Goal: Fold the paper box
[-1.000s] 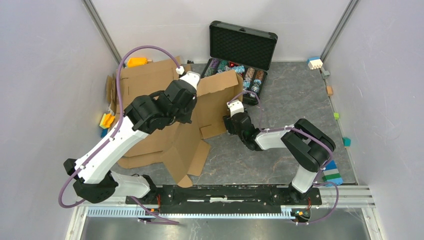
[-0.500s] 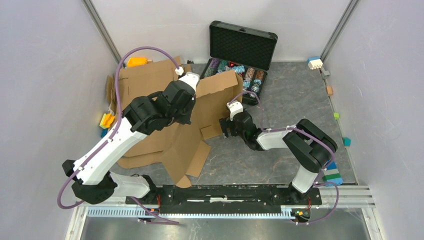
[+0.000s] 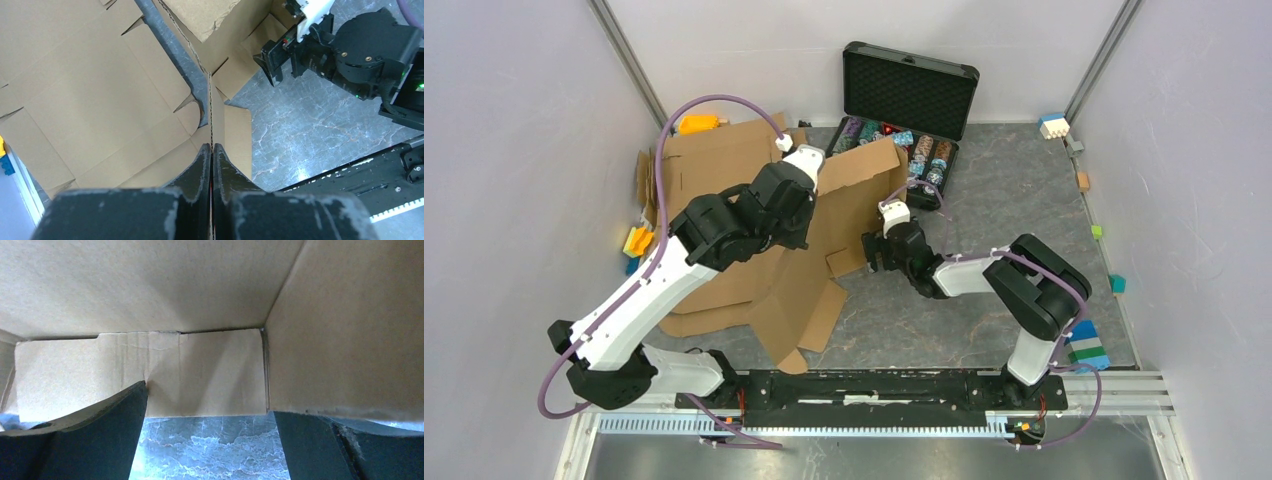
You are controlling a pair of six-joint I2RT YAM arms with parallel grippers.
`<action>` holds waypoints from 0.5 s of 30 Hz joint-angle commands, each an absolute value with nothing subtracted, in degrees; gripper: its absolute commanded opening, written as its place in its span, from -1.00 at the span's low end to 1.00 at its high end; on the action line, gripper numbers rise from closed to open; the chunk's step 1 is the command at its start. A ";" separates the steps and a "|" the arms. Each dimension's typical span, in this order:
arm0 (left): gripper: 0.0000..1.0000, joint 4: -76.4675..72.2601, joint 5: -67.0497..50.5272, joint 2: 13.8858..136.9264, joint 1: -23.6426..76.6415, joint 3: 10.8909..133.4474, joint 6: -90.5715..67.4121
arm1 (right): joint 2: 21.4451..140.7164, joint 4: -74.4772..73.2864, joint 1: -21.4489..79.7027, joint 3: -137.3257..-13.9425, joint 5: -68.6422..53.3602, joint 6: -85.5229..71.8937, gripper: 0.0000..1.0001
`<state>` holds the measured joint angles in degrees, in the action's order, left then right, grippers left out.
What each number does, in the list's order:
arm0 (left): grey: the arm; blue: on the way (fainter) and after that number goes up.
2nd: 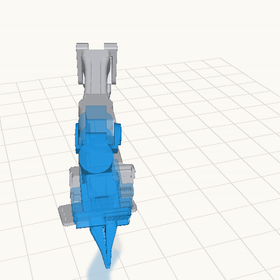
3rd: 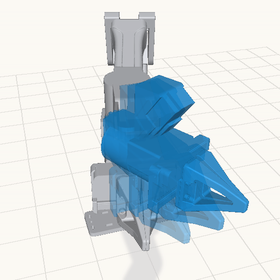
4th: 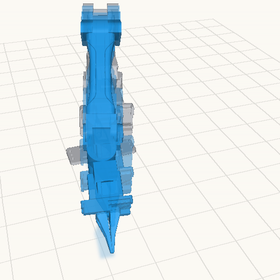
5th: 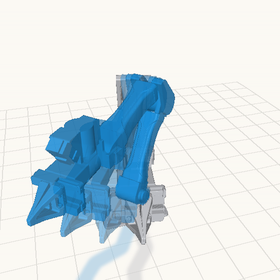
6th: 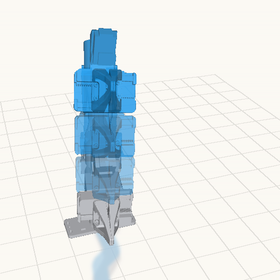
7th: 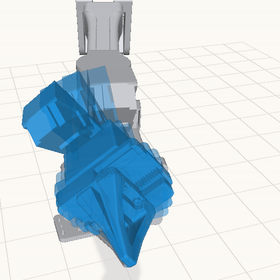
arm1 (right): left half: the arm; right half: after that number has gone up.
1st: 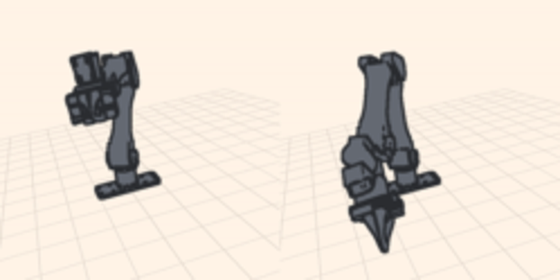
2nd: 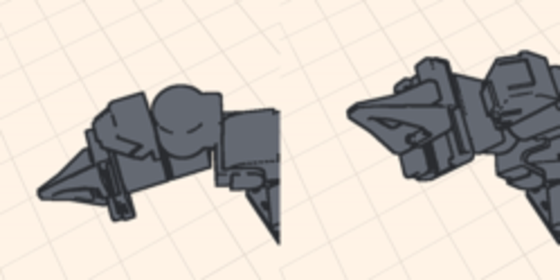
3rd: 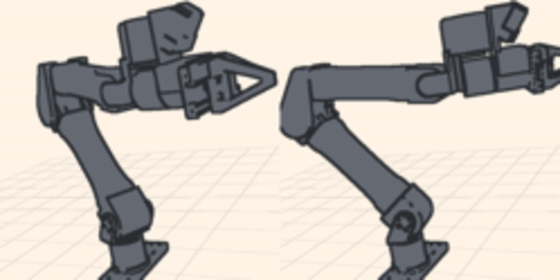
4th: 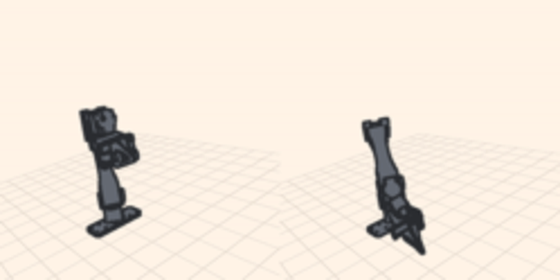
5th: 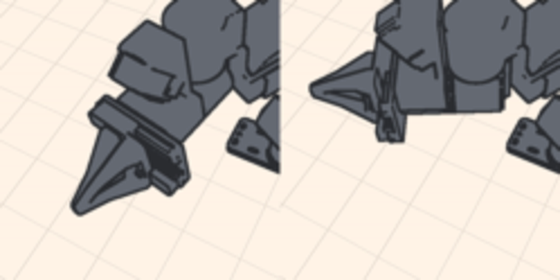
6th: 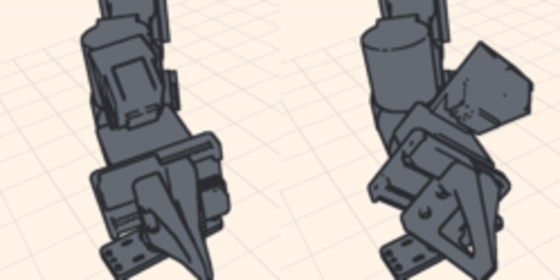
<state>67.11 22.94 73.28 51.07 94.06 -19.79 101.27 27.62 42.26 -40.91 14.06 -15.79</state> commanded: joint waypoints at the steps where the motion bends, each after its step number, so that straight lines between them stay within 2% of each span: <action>1: -0.96 66.48 20.57 72.73 50.80 92.92 -18.27 | 104.12 21.18 44.71 -42.60 23.31 -14.17 0.96; 7: -0.96 65.49 20.48 72.14 50.80 91.84 -18.19 | 105.16 17.99 47.55 -40.08 31.24 -13.90 0.96; 13: -0.96 65.22 19.81 72.43 50.72 91.87 -18.28 | 101.27 18.17 47.50 -39.02 30.37 -13.84 0.96; 15: -0.96 65.17 18.73 72.37 50.73 92.10 -18.08 | 98.41 18.99 47.55 -37.68 29.09 -14.34 0.89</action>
<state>65.69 21.93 72.47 51.07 92.55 -19.79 101.58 26.46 47.57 -41.30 28.58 -15.84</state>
